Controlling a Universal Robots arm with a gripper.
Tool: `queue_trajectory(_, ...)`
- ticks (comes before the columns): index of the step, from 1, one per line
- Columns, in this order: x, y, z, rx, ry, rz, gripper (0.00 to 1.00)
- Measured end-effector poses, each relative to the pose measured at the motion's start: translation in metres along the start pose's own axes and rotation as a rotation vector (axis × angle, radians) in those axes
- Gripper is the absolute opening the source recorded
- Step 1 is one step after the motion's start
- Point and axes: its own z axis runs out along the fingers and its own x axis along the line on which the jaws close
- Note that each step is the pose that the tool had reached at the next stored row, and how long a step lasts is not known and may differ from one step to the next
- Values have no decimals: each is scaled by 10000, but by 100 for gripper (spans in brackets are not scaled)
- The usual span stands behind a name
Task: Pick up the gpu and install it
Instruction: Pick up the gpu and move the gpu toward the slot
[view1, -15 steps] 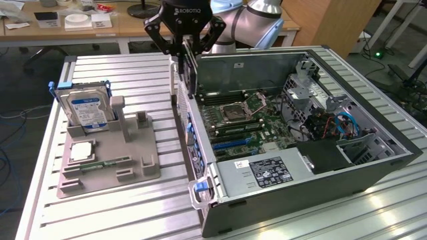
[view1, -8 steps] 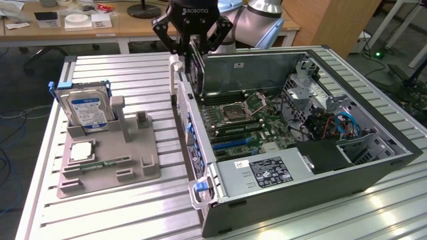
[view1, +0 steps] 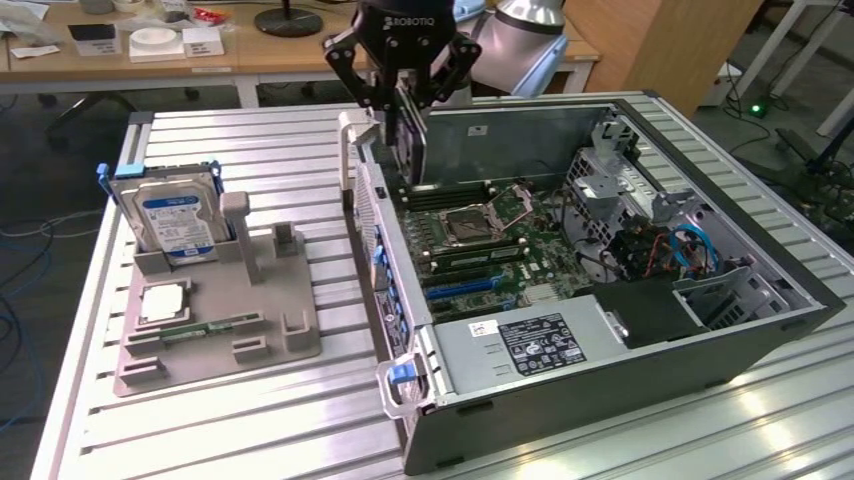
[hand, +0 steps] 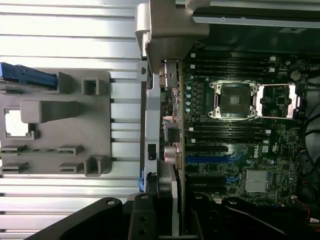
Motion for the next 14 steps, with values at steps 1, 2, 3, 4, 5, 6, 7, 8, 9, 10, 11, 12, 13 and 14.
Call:
queue_trajectory(1, -19, 0, 1, 0, 0, 0, 28)
queue_trajectory(2, -38, 0, 1, 0, -1, 0, 28)
queue_trajectory(3, -57, 0, 1, 0, -1, 0, 28)
queue_trajectory(4, -77, 0, 1, 0, 0, -1, 28)
queue_trajectory(5, -98, 0, 2, 0, 0, 0, 28)
queue_trajectory(6, -123, 0, 2, 0, 0, -1, 28)
queue_trajectory(7, -148, 0, 2, 1, 1, 0, 28)
queue_trajectory(8, -170, 0, 3, 1, 1, 1, 28)
queue_trajectory(9, -193, 0, 3, 0, 1, 0, 28)
queue_trajectory(10, -217, 0, 4, 0, 0, -1, 28)
queue_trajectory(11, -239, 0, 4, 0, 0, -1, 28)
queue_trajectory(12, -262, 0, 5, 0, 0, -1, 28)
queue_trajectory(13, -287, 0, 5, 0, -1, -1, 28)
queue_trajectory(14, -310, 0, 5, 0, 0, -1, 28)
